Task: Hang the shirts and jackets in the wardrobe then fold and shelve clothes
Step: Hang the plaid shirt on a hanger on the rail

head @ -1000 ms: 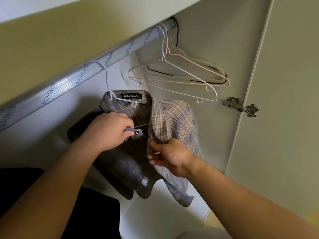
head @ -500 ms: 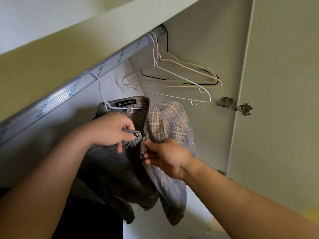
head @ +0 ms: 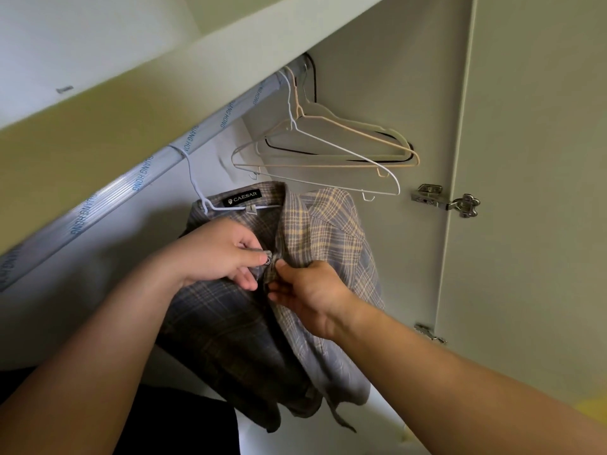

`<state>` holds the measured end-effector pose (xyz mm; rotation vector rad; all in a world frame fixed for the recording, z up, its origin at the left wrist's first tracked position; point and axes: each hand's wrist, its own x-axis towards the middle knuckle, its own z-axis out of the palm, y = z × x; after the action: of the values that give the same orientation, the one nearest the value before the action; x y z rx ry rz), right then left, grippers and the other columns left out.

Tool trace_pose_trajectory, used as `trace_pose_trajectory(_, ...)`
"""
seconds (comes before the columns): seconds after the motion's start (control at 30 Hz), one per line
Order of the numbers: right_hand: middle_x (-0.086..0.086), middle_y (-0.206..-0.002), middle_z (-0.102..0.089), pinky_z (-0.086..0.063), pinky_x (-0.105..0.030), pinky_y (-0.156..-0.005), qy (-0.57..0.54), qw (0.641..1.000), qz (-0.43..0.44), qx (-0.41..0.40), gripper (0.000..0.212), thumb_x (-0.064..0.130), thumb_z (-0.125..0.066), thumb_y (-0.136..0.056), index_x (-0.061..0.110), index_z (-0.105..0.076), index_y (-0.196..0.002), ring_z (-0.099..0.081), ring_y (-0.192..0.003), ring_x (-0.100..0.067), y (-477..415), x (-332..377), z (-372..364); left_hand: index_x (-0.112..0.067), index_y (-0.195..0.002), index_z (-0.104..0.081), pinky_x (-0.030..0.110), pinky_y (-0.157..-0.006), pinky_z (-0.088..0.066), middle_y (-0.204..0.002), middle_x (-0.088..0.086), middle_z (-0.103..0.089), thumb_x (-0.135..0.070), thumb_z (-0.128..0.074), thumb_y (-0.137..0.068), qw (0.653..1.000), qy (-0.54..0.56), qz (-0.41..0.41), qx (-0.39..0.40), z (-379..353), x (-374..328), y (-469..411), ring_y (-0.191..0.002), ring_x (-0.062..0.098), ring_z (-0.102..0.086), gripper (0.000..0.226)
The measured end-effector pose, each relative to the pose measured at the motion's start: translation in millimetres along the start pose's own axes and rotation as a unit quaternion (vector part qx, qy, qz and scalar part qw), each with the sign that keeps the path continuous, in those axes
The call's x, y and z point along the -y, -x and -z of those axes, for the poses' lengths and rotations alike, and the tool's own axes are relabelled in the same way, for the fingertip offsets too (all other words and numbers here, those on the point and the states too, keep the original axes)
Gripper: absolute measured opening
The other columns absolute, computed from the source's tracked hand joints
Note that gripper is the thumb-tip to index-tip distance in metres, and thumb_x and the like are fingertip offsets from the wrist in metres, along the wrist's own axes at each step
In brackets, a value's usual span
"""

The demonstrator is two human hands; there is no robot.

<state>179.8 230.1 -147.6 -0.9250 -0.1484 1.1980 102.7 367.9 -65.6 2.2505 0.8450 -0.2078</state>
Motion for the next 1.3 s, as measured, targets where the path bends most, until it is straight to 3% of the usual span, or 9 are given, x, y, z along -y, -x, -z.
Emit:
trace_pose_trajectory(0.1, -0.012, -0.082, -0.059, -0.054, -0.025, -0.060, -0.023, 1.000, 0.007, 0.001, 0.015, 0.008, -0.055, -0.100, -0.006, -0.059, -0.105, -0.056, -0.065, -0.016, -2, -2, 1, -0.001, -0.095, -0.064, 0.025, -0.056, -0.057, -0.068, 0.019, -0.072, -0.013, -0.061, -0.098, 1.000, 0.006, -0.004, -0.014, -2, 0, 1, -0.066, 0.026, -0.075, 0.013)
trace_pose_trajectory(0.3, -0.010, -0.075, -0.060, -0.055, -0.025, -0.062, -0.064, 0.998, 0.026, 0.016, 0.013, 0.009, -0.059, -0.098, -0.004, -0.061, -0.097, -0.059, -0.065, -0.016, -5, -6, 2, -0.009, -0.090, -0.065, 0.031, -0.059, -0.057, -0.063, 0.016, -0.071, -0.023, -0.065, -0.097, 0.998, -0.044, 0.003, -0.032, -4, -7, 3, -0.065, 0.031, -0.073, 0.016)
trace_pose_trajectory(0.5, -0.009, -0.073, -0.063, -0.058, -0.028, -0.069, -0.104, 0.994, 0.037, 0.025, 0.019, 0.008, -0.063, -0.096, -0.004, -0.056, -0.109, -0.063, -0.065, -0.016, -8, -8, 4, -0.012, -0.091, -0.064, 0.019, -0.045, -0.048, -0.059, 0.015, -0.070, -0.025, -0.066, -0.097, 0.996, -0.070, 0.018, -0.045, -3, -14, 3, -0.048, 0.018, -0.068, 0.015)
trace_pose_trajectory(0.67, -0.010, -0.068, -0.066, -0.060, -0.031, -0.073, -0.117, 0.991, 0.048, 0.049, 0.011, 0.003, -0.065, -0.093, -0.004, -0.058, -0.088, -0.067, -0.067, -0.019, -8, -7, 7, -0.010, -0.087, -0.064, 0.020, -0.041, -0.046, -0.054, 0.013, -0.068, -0.022, -0.067, -0.094, 0.993, -0.086, 0.023, -0.071, -2, -17, 2, -0.044, 0.019, -0.066, 0.014)
trace_pose_trajectory(0.77, -0.013, -0.069, -0.067, -0.060, -0.030, -0.072, -0.123, 0.989, 0.053, 0.058, 0.009, -0.002, -0.064, -0.092, -0.009, -0.058, -0.095, -0.069, -0.069, -0.020, -8, -7, 6, -0.008, -0.083, -0.064, 0.020, -0.041, -0.044, -0.053, 0.014, -0.068, -0.021, -0.066, -0.093, 0.992, -0.097, 0.032, -0.081, -1, -19, 1, -0.042, 0.019, -0.064, 0.016)
trace_pose_trajectory(0.87, -0.015, -0.075, -0.070, -0.061, -0.032, -0.079, -0.106, 0.990, 0.060, 0.071, 0.007, -0.016, -0.059, -0.086, -0.011, -0.064, -0.088, -0.071, -0.073, -0.023, -9, -8, 6, -0.007, -0.084, -0.064, 0.021, -0.042, -0.044, -0.053, 0.015, -0.067, -0.019, -0.066, -0.093, 0.991, -0.095, 0.036, -0.082, 0, -18, 0, -0.040, 0.018, -0.063, 0.016)
trace_pose_trajectory(1.0, -0.018, -0.076, -0.067, -0.061, -0.030, -0.076, -0.097, 0.991, 0.077, 0.055, 0.005, -0.012, -0.060, -0.089, -0.015, -0.063, -0.093, -0.070, -0.071, -0.022, -11, -9, 6, -0.005, -0.087, -0.065, 0.020, -0.040, -0.046, -0.048, 0.011, -0.065, -0.015, -0.067, -0.094, 0.994, -0.081, 0.028, -0.072, 2, -15, 2, -0.041, 0.018, -0.063, 0.013)
trace_pose_trajectory(1.17, -0.022, -0.079, -0.065, -0.061, -0.029, -0.074, -0.080, 0.993, 0.084, 0.026, 0.030, -0.012, -0.064, -0.086, -0.028, -0.053, -0.109, -0.068, -0.067, -0.024, -17, -11, 3, -0.005, -0.089, -0.065, 0.023, -0.042, -0.046, -0.049, 0.009, -0.064, -0.014, -0.067, -0.095, 0.996, -0.071, 0.017, -0.057, 3, -13, 4, -0.046, 0.022, -0.064, 0.011)
trace_pose_trajectory(1.3, -0.025, -0.085, -0.064, -0.060, -0.029, -0.073, -0.068, 0.993, 0.089, 0.025, 0.033, -0.012, -0.068, -0.083, -0.027, -0.054, -0.109, -0.067, -0.069, -0.024, -20, -9, 2, -0.011, -0.089, -0.067, 0.021, -0.044, -0.048, -0.052, 0.012, -0.067, -0.018, -0.065, -0.097, 0.995, -0.084, 0.008, -0.056, 2, -11, 4, -0.043, 0.015, -0.062, 0.011)
